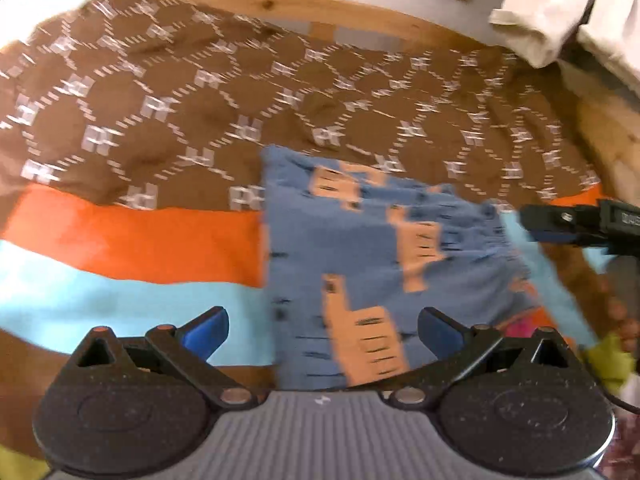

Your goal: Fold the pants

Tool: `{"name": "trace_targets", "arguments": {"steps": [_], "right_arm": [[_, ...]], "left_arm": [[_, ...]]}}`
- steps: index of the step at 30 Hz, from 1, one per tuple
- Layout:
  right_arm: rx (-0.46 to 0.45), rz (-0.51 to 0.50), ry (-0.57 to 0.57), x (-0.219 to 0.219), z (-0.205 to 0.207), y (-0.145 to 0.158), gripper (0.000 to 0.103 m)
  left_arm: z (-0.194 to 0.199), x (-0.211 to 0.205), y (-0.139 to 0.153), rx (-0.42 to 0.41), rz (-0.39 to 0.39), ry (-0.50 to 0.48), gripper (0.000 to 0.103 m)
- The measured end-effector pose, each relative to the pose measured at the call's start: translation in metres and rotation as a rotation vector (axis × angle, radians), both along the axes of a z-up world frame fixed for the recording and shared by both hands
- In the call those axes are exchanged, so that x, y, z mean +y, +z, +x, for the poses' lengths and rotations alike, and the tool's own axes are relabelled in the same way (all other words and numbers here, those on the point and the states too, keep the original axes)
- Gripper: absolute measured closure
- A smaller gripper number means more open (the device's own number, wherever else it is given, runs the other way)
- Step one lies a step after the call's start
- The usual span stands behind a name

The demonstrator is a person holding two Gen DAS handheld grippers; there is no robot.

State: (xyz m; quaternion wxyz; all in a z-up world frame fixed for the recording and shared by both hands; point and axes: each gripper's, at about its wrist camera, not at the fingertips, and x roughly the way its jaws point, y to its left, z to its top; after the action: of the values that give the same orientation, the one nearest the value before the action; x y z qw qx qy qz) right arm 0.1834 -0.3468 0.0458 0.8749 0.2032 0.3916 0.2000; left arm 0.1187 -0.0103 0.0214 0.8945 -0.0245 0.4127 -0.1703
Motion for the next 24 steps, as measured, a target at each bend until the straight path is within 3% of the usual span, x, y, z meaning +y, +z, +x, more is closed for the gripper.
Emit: {"name": "trace_targets", "arguments": {"steps": [3,6,9,16,24], "right_arm": [[0.033,0.095,0.015,-0.005,0.014,-0.009,0.001],[0.038,0.117,0.039,-0.006,0.031,-0.019,0.001],[0.025,0.129,0.096,-0.007,0.046,-0.028,0.001],[-0.005,0.183,0.239,0.005,0.066,-0.042,0.001],[0.013,0.265,0.295,0.008,0.056,-0.042,0.001]], "left_arm": [[0.010,-0.003,-0.011,0.047,-0.051,-0.024,0.000],[0.021,0.001,-0.027,0.111,-0.093,-0.036,0.000],[0.026,0.007,-0.033,0.099,-0.144,-0.058,0.000],[0.038,-0.001,-0.036,0.079,-0.133,-0.160,0.000],[0.037,0.008,-0.038,0.115,-0.236,-0.129,0.000]]}}
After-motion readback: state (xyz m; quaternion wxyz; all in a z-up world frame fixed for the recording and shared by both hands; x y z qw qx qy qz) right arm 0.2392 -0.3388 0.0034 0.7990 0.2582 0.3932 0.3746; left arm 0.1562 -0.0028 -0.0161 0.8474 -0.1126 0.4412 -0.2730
